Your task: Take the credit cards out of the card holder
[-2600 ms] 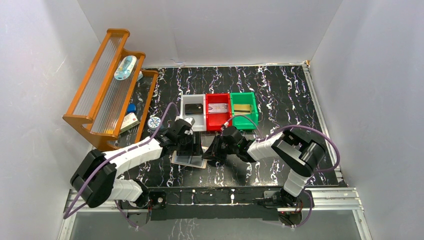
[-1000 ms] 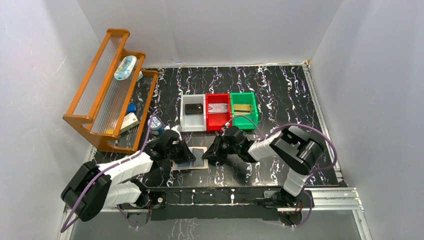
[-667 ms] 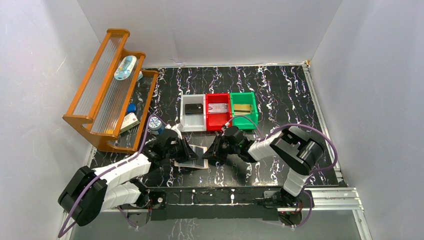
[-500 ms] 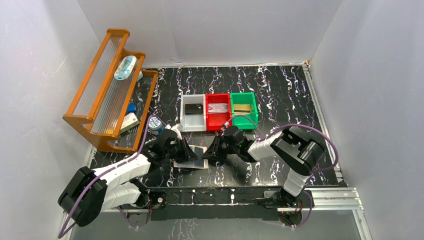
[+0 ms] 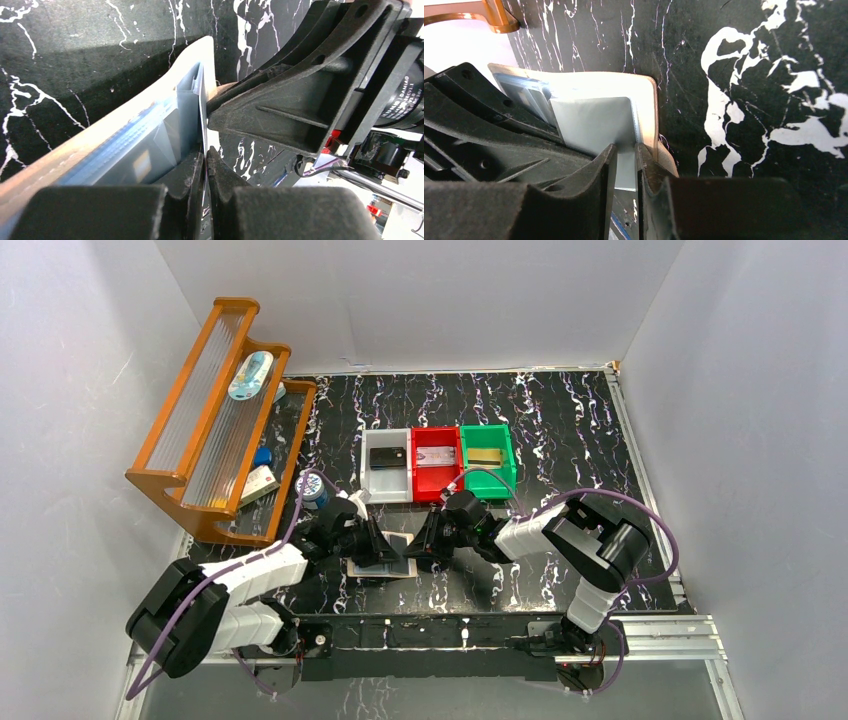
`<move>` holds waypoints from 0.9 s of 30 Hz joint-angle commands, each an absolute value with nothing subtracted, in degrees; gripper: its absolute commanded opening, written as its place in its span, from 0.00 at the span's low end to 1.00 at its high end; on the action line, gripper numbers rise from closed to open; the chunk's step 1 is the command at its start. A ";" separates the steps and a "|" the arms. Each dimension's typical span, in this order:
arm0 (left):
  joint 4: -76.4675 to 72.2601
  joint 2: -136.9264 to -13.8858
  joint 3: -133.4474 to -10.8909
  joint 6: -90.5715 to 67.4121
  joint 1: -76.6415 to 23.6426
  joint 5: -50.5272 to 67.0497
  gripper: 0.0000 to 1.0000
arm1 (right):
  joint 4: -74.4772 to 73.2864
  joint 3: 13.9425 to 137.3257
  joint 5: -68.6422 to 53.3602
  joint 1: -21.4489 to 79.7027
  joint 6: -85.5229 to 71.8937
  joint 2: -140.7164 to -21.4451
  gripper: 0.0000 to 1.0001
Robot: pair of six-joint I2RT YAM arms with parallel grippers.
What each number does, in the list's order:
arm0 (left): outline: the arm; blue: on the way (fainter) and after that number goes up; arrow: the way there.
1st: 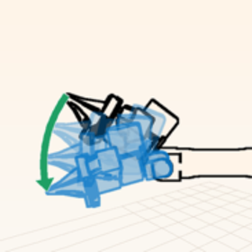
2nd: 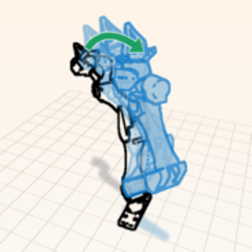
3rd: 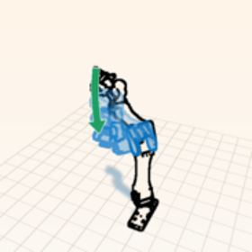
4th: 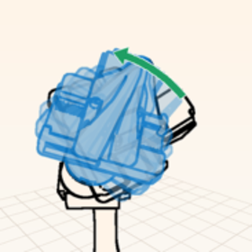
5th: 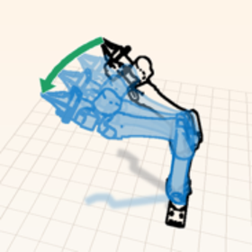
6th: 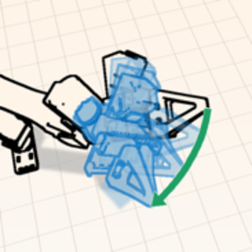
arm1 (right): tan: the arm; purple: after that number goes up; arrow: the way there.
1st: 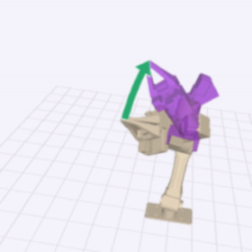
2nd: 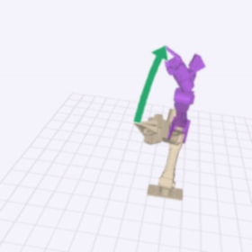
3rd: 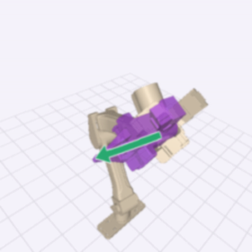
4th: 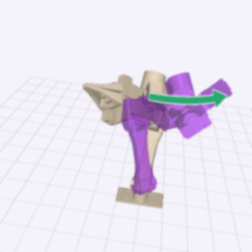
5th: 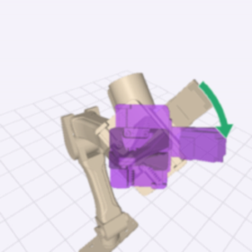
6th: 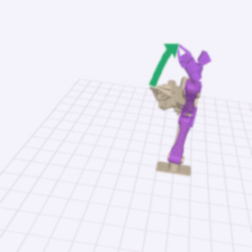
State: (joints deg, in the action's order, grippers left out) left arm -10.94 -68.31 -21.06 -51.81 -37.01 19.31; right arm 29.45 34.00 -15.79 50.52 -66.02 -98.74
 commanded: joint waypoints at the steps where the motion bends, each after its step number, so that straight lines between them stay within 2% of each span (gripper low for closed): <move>1: -6.98 -66.54 -22.66 -50.87 -37.53 20.64 0.01 | 14.16 31.82 -8.04 50.71 -61.94 -102.73 0.30; 7: 0.00 -63.74 -24.15 -47.83 -36.79 18.67 0.00 | 12.91 32.07 -7.26 50.69 -62.01 -103.09 0.26; 12: 0.04 -63.79 -23.75 -47.37 -36.21 20.96 0.00 | 13.11 32.19 -7.16 50.71 -61.69 -102.54 0.25; 22: -2.39 -64.15 -21.12 -48.49 -35.77 20.99 0.03 | 14.91 36.68 -11.93 51.04 -55.59 -91.94 0.31; 27: -3.68 -65.10 -20.63 -49.03 -35.77 21.00 0.05 | 16.47 40.41 -15.34 51.39 -55.22 -92.27 0.32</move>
State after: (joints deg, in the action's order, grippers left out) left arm -3.07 -64.84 -21.65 -48.64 -36.10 19.40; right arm 17.85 36.27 -13.82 51.03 -57.93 -92.73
